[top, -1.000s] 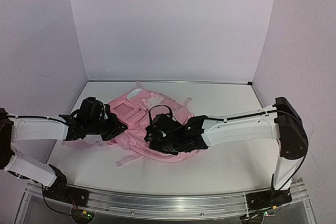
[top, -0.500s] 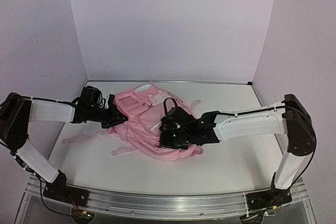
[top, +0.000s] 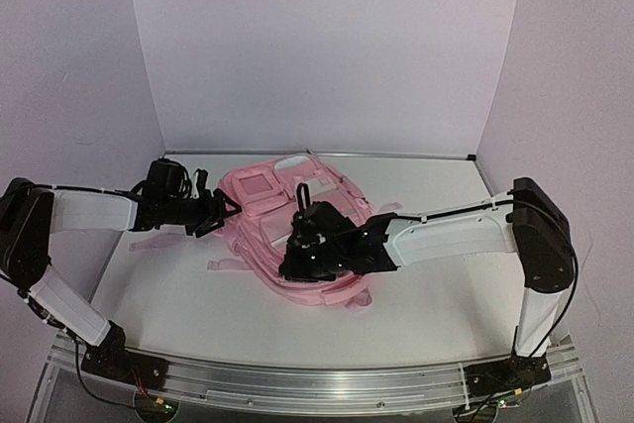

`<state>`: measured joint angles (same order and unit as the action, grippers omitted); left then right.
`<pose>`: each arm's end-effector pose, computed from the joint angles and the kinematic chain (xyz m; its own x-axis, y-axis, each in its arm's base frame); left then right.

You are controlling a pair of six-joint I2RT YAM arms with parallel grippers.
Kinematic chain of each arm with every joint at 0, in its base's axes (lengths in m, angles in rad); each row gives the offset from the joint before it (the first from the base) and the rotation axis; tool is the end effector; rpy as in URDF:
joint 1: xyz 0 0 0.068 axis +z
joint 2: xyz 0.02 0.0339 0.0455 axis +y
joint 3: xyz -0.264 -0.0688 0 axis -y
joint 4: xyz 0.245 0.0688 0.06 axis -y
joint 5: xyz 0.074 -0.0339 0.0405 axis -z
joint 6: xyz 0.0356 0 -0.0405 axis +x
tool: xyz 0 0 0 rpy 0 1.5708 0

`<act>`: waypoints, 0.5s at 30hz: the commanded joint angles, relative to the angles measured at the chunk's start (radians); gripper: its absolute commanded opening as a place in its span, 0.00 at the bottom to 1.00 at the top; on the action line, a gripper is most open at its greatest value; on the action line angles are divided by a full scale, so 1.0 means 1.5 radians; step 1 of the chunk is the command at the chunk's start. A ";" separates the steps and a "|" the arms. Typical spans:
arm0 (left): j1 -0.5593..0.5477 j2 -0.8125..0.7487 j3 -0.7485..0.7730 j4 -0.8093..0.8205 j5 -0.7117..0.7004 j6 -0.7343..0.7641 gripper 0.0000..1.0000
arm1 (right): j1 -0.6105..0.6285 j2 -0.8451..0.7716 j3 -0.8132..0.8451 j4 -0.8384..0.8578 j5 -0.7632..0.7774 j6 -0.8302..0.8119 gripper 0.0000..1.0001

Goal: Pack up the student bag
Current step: Zip the student bag at the center of the board.

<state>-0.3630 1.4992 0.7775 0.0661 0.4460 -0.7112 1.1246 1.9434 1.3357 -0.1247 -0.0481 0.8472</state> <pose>0.2832 -0.1240 0.1953 -0.8495 -0.3073 -0.4289 0.1128 0.6883 -0.7166 0.1853 0.3913 0.1955 -0.8779 -0.1005 -0.4682 -0.3905 0.7161 0.5785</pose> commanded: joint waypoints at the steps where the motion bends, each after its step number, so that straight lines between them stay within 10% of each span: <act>1: -0.078 -0.083 -0.070 -0.006 -0.078 -0.079 0.74 | 0.023 0.016 0.032 0.063 -0.051 0.012 0.00; 15: -0.160 -0.049 -0.155 0.155 -0.040 -0.227 0.59 | 0.023 0.010 0.033 0.072 -0.025 0.023 0.00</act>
<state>-0.5789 1.3603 0.5404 0.1562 0.3409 -0.9927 1.1389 1.9606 1.3487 -0.0690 -0.0689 0.8705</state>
